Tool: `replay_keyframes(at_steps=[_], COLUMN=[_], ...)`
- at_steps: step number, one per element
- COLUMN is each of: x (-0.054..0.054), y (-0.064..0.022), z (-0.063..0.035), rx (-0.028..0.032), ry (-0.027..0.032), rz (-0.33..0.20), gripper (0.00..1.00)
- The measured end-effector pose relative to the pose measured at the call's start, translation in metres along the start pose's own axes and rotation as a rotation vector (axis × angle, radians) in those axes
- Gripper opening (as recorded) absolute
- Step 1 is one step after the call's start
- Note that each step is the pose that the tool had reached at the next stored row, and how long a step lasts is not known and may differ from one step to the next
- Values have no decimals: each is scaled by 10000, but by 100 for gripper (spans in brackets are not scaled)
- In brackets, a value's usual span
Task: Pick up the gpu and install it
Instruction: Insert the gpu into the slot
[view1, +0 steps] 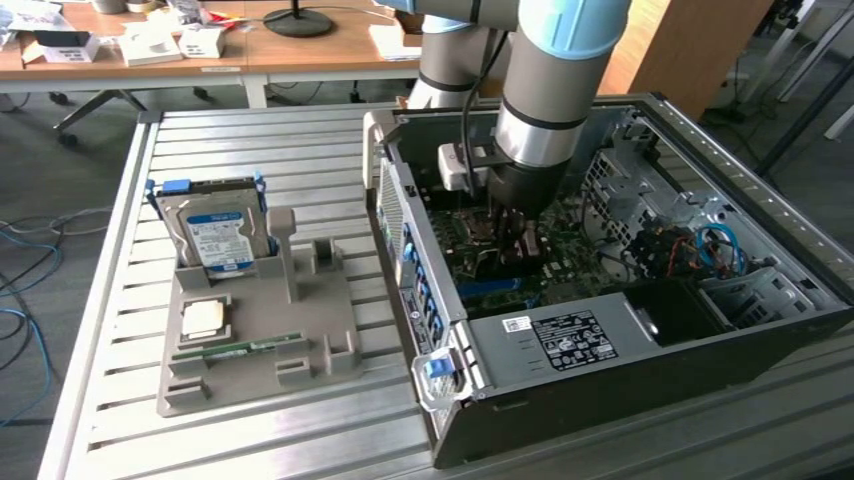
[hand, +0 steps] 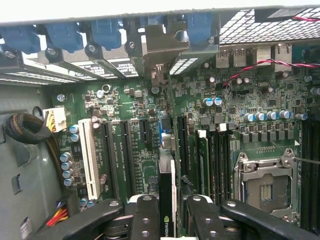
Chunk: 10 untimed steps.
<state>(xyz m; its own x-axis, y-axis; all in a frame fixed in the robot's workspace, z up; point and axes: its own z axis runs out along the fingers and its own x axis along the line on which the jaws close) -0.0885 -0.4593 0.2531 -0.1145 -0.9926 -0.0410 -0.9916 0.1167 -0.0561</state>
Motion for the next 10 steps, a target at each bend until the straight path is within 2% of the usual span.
replay_keyframes(at_steps=[6,10], x=[2,3], y=[0,0], z=[3,3], rx=[81,85], ry=[-26,-28], rz=[-2,-3], gripper=[26,26])
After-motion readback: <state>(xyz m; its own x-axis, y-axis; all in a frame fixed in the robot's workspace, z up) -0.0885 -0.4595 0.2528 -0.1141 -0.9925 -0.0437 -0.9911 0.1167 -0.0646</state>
